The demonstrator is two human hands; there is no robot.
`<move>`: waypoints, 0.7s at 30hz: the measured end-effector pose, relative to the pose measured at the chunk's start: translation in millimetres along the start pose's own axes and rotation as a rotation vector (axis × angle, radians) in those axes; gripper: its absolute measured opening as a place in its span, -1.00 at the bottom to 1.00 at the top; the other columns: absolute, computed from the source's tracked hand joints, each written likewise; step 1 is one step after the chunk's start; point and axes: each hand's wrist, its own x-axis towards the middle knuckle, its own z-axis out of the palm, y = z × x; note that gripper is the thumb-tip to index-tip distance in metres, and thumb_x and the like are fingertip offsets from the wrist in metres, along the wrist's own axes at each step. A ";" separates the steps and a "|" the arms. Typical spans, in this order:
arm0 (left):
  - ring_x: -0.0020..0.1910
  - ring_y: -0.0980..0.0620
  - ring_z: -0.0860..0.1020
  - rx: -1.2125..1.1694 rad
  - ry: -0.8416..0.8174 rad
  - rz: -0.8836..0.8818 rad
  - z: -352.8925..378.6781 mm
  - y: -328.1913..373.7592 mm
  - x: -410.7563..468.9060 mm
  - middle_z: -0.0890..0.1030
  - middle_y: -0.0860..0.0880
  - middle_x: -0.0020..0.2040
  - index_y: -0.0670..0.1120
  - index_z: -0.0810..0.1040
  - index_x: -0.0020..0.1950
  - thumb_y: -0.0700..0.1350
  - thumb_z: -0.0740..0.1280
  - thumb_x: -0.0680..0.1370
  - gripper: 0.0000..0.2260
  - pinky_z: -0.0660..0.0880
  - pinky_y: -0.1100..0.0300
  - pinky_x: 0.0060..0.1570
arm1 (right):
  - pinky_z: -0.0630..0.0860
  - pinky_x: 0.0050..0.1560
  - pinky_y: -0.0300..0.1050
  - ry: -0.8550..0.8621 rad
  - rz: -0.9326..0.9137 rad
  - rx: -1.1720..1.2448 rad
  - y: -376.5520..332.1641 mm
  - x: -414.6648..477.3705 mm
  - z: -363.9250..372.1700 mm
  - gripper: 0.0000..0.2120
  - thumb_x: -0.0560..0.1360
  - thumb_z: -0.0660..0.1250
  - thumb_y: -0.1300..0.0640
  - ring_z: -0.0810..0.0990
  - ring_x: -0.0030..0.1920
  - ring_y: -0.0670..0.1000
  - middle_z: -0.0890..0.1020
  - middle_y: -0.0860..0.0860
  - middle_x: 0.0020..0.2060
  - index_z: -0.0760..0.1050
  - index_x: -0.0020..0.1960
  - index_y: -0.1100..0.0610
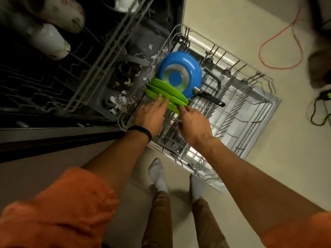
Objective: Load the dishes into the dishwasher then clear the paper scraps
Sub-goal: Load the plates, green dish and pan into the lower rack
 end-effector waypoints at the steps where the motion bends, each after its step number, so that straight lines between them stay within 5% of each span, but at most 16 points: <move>1: 0.39 -0.12 0.46 -0.005 0.012 -0.009 -13.5 10.2 -10.3 0.13 -0.10 0.64 0.00 0.11 0.63 -0.13 0.29 0.62 -0.38 0.41 -0.02 0.31 | 0.58 -0.05 0.11 -0.003 -0.003 -0.013 -1.8 -9.9 -12.1 -0.52 0.52 0.40 0.20 0.56 0.16 0.20 0.52 0.10 0.23 0.35 0.40 0.13; 12: 0.37 -0.15 0.48 -0.064 0.121 -0.130 -195.0 100.0 -181.5 0.21 -0.11 0.61 -0.01 0.23 0.57 -0.05 0.27 0.63 -0.49 0.46 -0.11 0.26 | 0.56 0.09 0.11 0.056 -0.096 -0.021 -49.1 -174.9 -198.9 -0.59 0.59 0.36 0.08 0.57 0.20 0.17 0.54 0.09 0.27 0.38 0.39 0.12; 21: 0.43 -0.14 0.39 -0.162 0.334 -0.279 -261.1 106.4 -323.2 0.10 -0.10 0.64 -0.02 0.27 0.56 -0.01 0.23 0.63 -0.52 0.41 -0.12 0.31 | 0.55 -0.04 -0.02 0.208 -0.340 -0.064 -124.8 -267.4 -287.2 -0.67 0.60 0.29 -0.02 0.62 0.08 0.11 0.60 0.03 0.19 0.43 0.33 0.02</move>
